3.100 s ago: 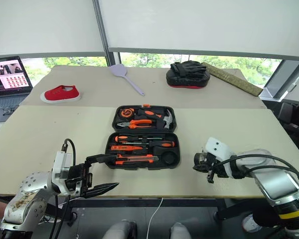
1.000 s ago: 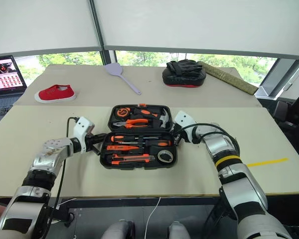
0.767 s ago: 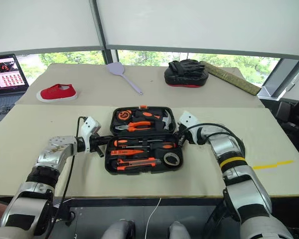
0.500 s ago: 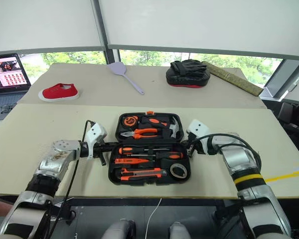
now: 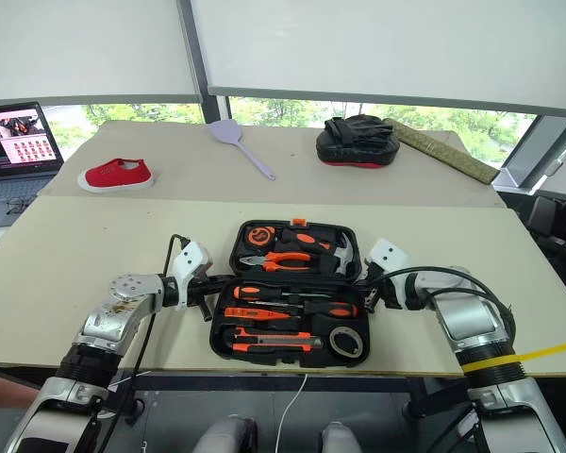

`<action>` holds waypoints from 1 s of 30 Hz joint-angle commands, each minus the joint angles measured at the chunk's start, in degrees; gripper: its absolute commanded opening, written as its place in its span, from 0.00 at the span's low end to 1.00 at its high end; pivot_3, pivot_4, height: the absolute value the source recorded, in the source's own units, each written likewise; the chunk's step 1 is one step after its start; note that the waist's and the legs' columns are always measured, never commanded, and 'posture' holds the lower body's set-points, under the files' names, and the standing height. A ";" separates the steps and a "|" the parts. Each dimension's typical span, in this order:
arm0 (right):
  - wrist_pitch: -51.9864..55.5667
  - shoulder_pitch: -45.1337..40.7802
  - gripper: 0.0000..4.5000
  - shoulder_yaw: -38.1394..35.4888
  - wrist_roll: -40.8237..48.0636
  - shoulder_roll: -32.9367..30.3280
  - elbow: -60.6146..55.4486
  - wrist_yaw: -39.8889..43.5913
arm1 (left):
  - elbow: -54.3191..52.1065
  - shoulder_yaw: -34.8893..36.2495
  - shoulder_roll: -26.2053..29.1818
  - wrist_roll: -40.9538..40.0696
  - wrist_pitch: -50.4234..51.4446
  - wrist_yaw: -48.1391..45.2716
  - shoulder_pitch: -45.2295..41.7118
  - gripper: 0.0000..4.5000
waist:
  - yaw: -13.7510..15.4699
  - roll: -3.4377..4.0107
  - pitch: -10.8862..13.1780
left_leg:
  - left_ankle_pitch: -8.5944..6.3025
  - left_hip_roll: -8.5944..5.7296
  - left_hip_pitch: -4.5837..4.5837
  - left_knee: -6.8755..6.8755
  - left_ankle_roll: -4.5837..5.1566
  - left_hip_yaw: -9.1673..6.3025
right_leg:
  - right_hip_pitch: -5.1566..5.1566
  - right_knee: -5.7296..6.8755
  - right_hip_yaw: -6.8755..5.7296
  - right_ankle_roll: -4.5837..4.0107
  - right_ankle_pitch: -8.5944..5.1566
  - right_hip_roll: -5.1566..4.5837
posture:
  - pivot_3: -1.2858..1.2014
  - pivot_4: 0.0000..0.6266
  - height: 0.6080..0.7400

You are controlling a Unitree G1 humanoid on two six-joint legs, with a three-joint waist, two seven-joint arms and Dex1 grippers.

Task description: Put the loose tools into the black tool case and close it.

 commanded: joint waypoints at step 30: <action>41.74 -23.00 0.86 -3.62 11.69 0.82 8.33 -11.94 | 4.91 2.75 5.85 -11.25 46.48 8.65 -21.62 1.00 | -0.51 -0.12 0.09 | 0.05 0.00 -0.15 0.05 -0.04 -0.03 | -0.14 0.05 0.06 -0.02 0.02 0.07 | 0.52 0.24 1.00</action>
